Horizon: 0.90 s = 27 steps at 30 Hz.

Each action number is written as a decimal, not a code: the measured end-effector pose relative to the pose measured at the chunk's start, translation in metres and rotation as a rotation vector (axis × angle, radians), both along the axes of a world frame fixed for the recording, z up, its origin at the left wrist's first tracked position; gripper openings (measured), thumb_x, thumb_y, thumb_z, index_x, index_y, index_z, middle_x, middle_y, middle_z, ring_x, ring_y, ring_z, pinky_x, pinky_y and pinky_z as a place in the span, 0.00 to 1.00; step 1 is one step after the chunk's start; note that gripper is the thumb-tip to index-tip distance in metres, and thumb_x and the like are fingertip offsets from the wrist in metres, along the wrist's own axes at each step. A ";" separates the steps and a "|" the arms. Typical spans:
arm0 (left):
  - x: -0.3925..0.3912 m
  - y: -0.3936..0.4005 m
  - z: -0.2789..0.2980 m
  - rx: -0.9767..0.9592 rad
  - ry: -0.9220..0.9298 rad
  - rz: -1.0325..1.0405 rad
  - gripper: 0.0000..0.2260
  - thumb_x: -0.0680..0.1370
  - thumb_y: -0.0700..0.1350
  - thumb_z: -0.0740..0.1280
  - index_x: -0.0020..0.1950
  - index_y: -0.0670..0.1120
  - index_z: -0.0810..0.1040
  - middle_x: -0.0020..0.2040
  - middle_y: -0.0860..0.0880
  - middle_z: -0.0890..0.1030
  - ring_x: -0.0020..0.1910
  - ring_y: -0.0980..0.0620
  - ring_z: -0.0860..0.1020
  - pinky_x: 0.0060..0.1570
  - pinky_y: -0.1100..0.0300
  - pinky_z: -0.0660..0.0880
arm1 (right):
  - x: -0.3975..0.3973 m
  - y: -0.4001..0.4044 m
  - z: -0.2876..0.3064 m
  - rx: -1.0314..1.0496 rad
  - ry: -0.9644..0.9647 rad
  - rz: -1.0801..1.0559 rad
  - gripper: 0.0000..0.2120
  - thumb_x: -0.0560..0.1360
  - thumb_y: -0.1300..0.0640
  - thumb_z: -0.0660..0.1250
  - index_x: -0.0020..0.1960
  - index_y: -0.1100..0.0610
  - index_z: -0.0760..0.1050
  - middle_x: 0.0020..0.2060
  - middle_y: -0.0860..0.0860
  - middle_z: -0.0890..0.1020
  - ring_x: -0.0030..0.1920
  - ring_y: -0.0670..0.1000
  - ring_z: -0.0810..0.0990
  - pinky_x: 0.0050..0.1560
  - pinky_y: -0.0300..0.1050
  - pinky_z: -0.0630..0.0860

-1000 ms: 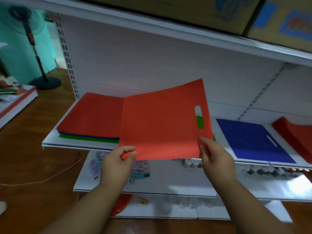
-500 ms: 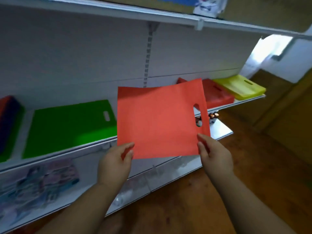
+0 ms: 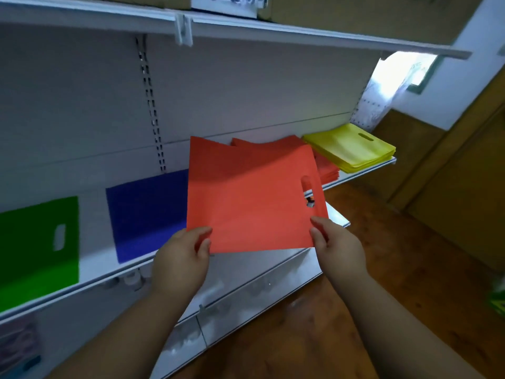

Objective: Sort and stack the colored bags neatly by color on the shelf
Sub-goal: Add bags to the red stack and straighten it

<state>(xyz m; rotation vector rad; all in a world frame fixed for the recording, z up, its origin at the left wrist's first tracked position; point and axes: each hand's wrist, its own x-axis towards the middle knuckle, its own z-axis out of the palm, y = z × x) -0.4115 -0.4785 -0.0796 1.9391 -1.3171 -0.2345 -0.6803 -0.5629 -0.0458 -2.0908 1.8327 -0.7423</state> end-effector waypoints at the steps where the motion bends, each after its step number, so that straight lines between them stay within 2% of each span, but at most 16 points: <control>1: -0.002 -0.018 0.002 0.006 -0.023 -0.013 0.12 0.78 0.46 0.68 0.61 0.54 0.81 0.55 0.50 0.82 0.48 0.48 0.81 0.47 0.57 0.74 | -0.005 -0.012 0.000 0.008 0.011 -0.015 0.16 0.81 0.51 0.61 0.67 0.50 0.76 0.59 0.50 0.82 0.57 0.54 0.80 0.57 0.46 0.75; 4: -0.019 -0.060 0.008 0.010 -0.068 -0.054 0.12 0.77 0.45 0.69 0.60 0.52 0.82 0.53 0.50 0.82 0.51 0.47 0.80 0.44 0.58 0.71 | -0.026 -0.048 0.005 -0.017 0.052 -0.040 0.15 0.81 0.52 0.61 0.66 0.51 0.77 0.58 0.51 0.82 0.56 0.54 0.80 0.54 0.45 0.75; 8: -0.039 -0.103 0.015 -0.011 -0.124 -0.076 0.12 0.77 0.45 0.69 0.61 0.51 0.82 0.53 0.49 0.83 0.49 0.47 0.81 0.44 0.56 0.75 | -0.044 -0.103 0.008 -0.038 0.071 -0.034 0.15 0.81 0.54 0.60 0.66 0.51 0.76 0.57 0.52 0.82 0.55 0.55 0.80 0.52 0.47 0.75; 13: -0.063 -0.165 0.012 -0.068 -0.247 0.017 0.11 0.77 0.40 0.69 0.57 0.50 0.83 0.47 0.43 0.83 0.40 0.40 0.81 0.36 0.52 0.77 | -0.061 -0.194 -0.004 -0.084 0.102 0.021 0.17 0.80 0.52 0.62 0.69 0.53 0.74 0.58 0.55 0.79 0.56 0.58 0.78 0.51 0.50 0.74; 17: -0.089 -0.211 0.004 0.009 -0.343 0.157 0.07 0.73 0.39 0.71 0.49 0.48 0.84 0.39 0.43 0.80 0.34 0.37 0.78 0.38 0.47 0.78 | -0.072 -0.274 -0.002 -0.053 0.164 0.117 0.19 0.79 0.51 0.64 0.70 0.53 0.72 0.59 0.56 0.77 0.58 0.59 0.76 0.52 0.51 0.72; 20: -0.108 -0.239 0.001 0.111 -0.417 0.201 0.03 0.74 0.44 0.69 0.42 0.47 0.83 0.38 0.45 0.76 0.30 0.40 0.76 0.30 0.54 0.75 | -0.082 -0.323 -0.001 -0.014 0.237 0.180 0.18 0.79 0.49 0.64 0.67 0.52 0.74 0.55 0.57 0.77 0.55 0.60 0.77 0.50 0.51 0.73; 22: -0.117 -0.256 0.002 0.165 -0.450 0.213 0.03 0.72 0.44 0.72 0.38 0.46 0.81 0.37 0.45 0.74 0.27 0.40 0.75 0.28 0.57 0.70 | -0.086 -0.350 -0.003 0.007 0.294 0.212 0.15 0.78 0.49 0.64 0.62 0.53 0.76 0.52 0.57 0.77 0.53 0.61 0.78 0.49 0.51 0.73; 25: -0.127 -0.276 -0.001 0.229 -0.508 0.216 0.09 0.65 0.40 0.77 0.30 0.45 0.78 0.33 0.44 0.74 0.22 0.43 0.72 0.29 0.62 0.63 | -0.087 -0.376 -0.009 0.049 0.381 0.257 0.14 0.78 0.47 0.64 0.56 0.55 0.77 0.50 0.57 0.77 0.52 0.61 0.78 0.48 0.50 0.73; 27: -0.131 -0.282 -0.007 0.290 -0.525 0.225 0.09 0.63 0.40 0.78 0.29 0.45 0.78 0.32 0.43 0.74 0.22 0.44 0.71 0.30 0.61 0.62 | -0.085 -0.385 -0.013 0.085 0.428 0.308 0.15 0.78 0.47 0.63 0.56 0.56 0.78 0.51 0.57 0.77 0.52 0.61 0.78 0.48 0.50 0.73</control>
